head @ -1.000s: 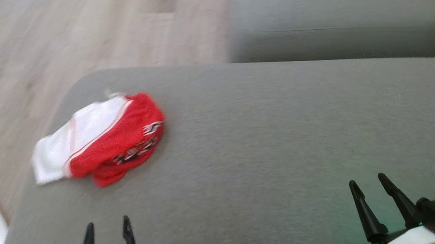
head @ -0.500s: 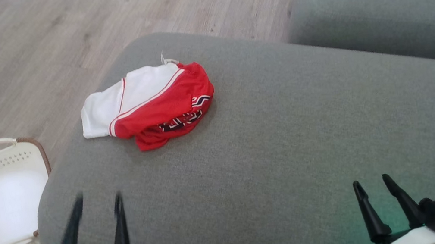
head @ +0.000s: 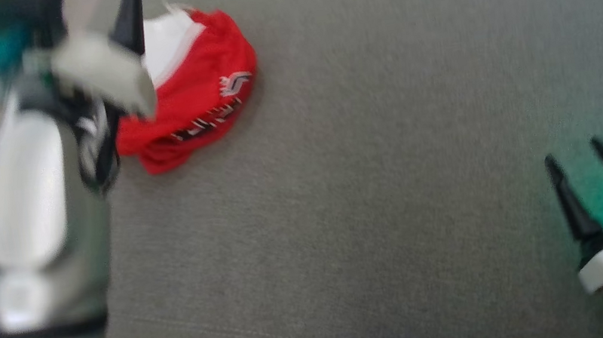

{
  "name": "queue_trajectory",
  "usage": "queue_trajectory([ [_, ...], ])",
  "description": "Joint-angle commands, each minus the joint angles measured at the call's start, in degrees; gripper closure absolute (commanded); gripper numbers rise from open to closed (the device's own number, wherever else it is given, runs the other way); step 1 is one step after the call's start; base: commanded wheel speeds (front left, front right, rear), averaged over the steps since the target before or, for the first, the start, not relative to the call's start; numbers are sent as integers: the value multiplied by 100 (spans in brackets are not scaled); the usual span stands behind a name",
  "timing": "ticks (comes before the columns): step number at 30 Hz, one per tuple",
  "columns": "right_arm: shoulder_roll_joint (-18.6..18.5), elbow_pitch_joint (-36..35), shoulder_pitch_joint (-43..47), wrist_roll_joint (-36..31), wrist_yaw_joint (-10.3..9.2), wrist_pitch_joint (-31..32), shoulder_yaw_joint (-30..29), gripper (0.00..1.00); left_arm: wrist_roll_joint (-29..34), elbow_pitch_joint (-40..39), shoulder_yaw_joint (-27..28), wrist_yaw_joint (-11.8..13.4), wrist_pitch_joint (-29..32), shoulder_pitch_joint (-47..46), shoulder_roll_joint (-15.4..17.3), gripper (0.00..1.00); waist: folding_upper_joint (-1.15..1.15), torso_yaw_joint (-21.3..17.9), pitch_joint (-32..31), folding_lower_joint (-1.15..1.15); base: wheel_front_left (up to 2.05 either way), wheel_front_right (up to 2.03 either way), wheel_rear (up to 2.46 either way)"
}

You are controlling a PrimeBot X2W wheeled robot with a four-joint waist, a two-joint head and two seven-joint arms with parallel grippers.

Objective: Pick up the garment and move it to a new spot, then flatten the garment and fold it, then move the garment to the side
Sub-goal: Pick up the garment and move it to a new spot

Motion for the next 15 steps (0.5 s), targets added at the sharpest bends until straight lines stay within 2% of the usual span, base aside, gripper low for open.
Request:
queue_trajectory([
  [1,-203,-192,-94,11,37,-62,64,0,4,68,188,-21,159,-247,178,0,0,-292,626,-2,0,0,0],
  [7,-650,-489,-432,12,37,-38,-18,0,-341,2029,370,-75,984,-1430,278,0,0,-561,1364,-2,0,0,0],
  [15,-807,-756,-624,14,37,0,-143,0,-563,3725,510,-17,1471,-1855,354,0,0,-740,1875,-2,0,0,0],
])
